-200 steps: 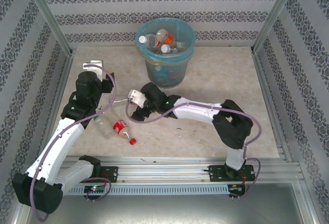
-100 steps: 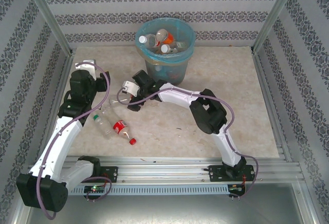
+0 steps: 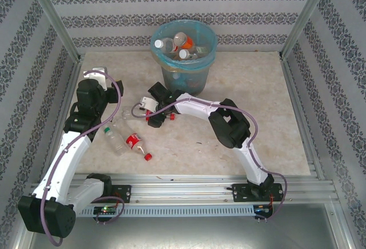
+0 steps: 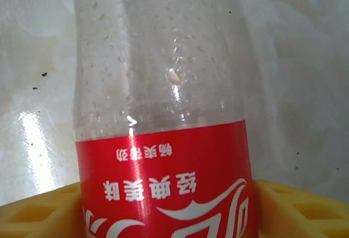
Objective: Put the plastic bottles in the bin
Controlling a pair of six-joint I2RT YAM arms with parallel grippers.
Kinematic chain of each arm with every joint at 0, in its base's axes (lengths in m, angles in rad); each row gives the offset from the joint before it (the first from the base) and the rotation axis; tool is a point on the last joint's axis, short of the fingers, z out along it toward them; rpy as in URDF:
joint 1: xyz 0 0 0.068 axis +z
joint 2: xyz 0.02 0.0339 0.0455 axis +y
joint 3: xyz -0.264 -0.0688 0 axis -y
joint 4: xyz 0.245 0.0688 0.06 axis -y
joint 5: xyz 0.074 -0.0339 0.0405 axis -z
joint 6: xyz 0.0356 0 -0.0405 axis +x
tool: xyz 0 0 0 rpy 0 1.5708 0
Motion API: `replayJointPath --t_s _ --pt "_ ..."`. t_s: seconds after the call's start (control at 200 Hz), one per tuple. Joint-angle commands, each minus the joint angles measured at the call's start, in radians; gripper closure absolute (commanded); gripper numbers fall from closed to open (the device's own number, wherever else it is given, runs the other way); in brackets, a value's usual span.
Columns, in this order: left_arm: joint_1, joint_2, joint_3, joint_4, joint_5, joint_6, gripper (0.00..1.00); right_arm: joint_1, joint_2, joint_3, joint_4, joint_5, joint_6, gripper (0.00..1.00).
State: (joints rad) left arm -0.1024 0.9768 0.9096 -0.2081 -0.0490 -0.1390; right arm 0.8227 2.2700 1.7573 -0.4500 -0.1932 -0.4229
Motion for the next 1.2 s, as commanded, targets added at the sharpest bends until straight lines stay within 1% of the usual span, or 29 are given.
replayJointPath --t_s 0.0,0.1,0.205,0.38,0.44,0.52,0.55,0.58,0.639,0.729,0.894,0.994,1.079,1.199 --pt "0.016 -0.024 -0.01 0.031 0.015 -0.018 0.33 0.009 0.003 0.01 -0.038 0.027 0.004 0.36" --pt "0.015 -0.031 -0.01 0.03 0.011 -0.014 0.33 0.009 -0.044 -0.031 -0.028 0.051 0.013 0.41" --pt "0.015 -0.036 -0.008 0.035 0.013 -0.014 0.33 0.01 -0.123 -0.099 0.003 0.071 0.035 0.44" --pt "0.015 -0.047 -0.009 0.064 0.049 -0.019 0.33 0.016 -0.286 -0.234 0.073 0.072 0.094 0.46" --pt "0.016 -0.058 -0.014 0.088 0.078 -0.019 0.32 0.019 -0.348 -0.287 0.104 0.065 0.118 0.47" --pt "0.015 -0.073 -0.021 0.134 0.161 -0.031 0.29 0.024 -0.431 -0.364 0.148 0.045 0.15 0.47" --pt "0.015 -0.078 -0.02 0.147 0.199 -0.037 0.21 0.025 -0.467 -0.39 0.165 0.038 0.163 0.47" --pt "0.015 -0.083 -0.021 0.165 0.241 -0.044 0.16 0.025 -0.502 -0.416 0.184 0.032 0.177 0.47" --pt "0.015 -0.095 -0.03 0.216 0.329 -0.049 0.12 0.024 -0.566 -0.464 0.217 0.027 0.201 0.48" --pt "0.015 -0.102 -0.032 0.281 0.452 -0.075 0.0 0.023 -0.659 -0.525 0.275 0.015 0.237 0.47" --pt "0.015 -0.078 -0.023 0.418 0.668 -0.201 0.0 0.009 -0.786 -0.621 0.404 -0.001 0.28 0.48" --pt "0.016 -0.051 -0.016 0.503 0.754 -0.288 0.0 -0.001 -0.842 -0.659 0.465 -0.008 0.298 0.48" --pt "0.016 -0.033 0.004 0.518 0.789 -0.338 0.0 -0.007 -0.881 -0.684 0.509 -0.009 0.306 0.49" --pt "0.015 -0.023 0.021 0.527 0.792 -0.38 0.0 -0.015 -0.927 -0.711 0.556 0.001 0.315 0.49"
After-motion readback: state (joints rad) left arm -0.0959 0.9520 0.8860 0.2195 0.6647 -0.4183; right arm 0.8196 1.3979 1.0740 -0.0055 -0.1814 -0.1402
